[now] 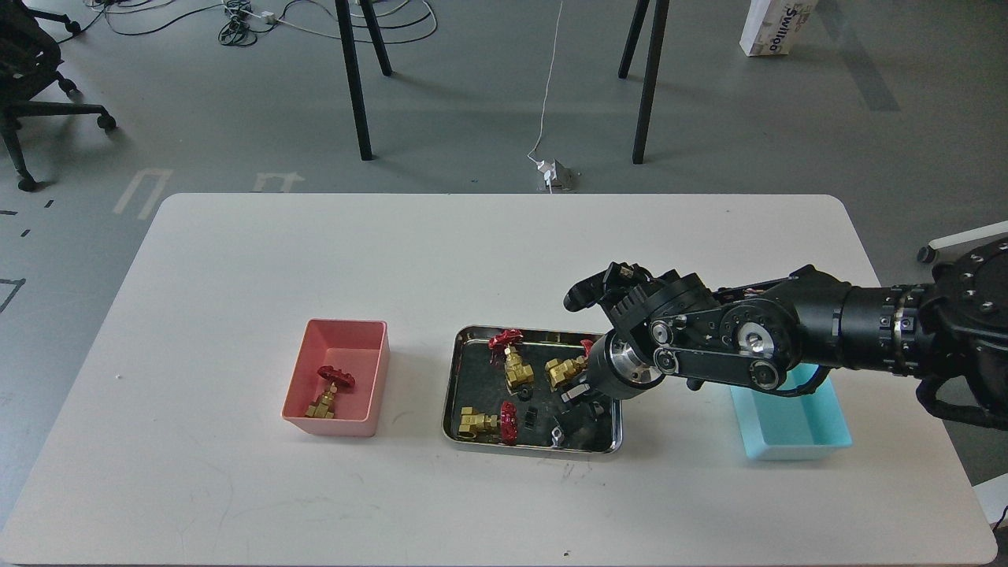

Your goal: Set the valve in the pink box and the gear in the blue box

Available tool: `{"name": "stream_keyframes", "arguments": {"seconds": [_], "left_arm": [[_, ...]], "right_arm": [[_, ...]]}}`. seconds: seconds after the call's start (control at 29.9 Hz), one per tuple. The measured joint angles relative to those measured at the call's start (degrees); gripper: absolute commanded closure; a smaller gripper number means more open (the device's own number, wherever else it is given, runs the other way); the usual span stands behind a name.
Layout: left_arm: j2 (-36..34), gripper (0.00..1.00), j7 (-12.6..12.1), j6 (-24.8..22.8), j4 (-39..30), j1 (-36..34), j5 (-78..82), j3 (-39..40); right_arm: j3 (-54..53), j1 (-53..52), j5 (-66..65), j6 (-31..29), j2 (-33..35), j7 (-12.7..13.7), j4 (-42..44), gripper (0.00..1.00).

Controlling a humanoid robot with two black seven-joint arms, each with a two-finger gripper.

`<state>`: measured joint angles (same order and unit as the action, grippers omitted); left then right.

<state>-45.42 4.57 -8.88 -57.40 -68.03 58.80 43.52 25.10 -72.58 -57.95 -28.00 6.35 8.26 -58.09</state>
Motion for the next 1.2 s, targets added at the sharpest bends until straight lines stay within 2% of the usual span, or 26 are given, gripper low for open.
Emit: {"name": "stream_keyframes", "arguments": {"seconds": [0.37, 0.9, 0.97, 1.1, 1.2], "left_arm": [[0.07, 0.01, 0.05, 0.0, 0.0, 0.02, 0.0, 0.0], [-0.75, 0.01, 0.19, -0.07, 0.0, -0.17, -0.09, 0.17], [-0.88, 0.01, 0.23, -0.08, 0.0, -0.17, -0.09, 0.17], [-1.45, 0.01, 0.26, -0.13, 0.0, -0.17, -0.09, 0.17], [-1.55, 0.01, 0.26, -0.49, 0.0, -0.17, -0.09, 0.22]], "right_arm": [[0.01, 2.06, -0.23, 0.0, -0.55, 0.0, 3.57, 0.49], [-0.45, 4.16, -0.23, 0.0, -6.27, -0.02, 8.8, 0.5], [-0.45, 4.24, -0.23, 0.0, -6.33, -0.02, 9.16, 0.55], [-0.4, 4.1, -0.23, 0.0, -6.34, -0.02, 9.3, 0.81], [-0.39, 3.69, -0.13, 0.0, -6.35, 0.01, 9.23, 0.87]]}}
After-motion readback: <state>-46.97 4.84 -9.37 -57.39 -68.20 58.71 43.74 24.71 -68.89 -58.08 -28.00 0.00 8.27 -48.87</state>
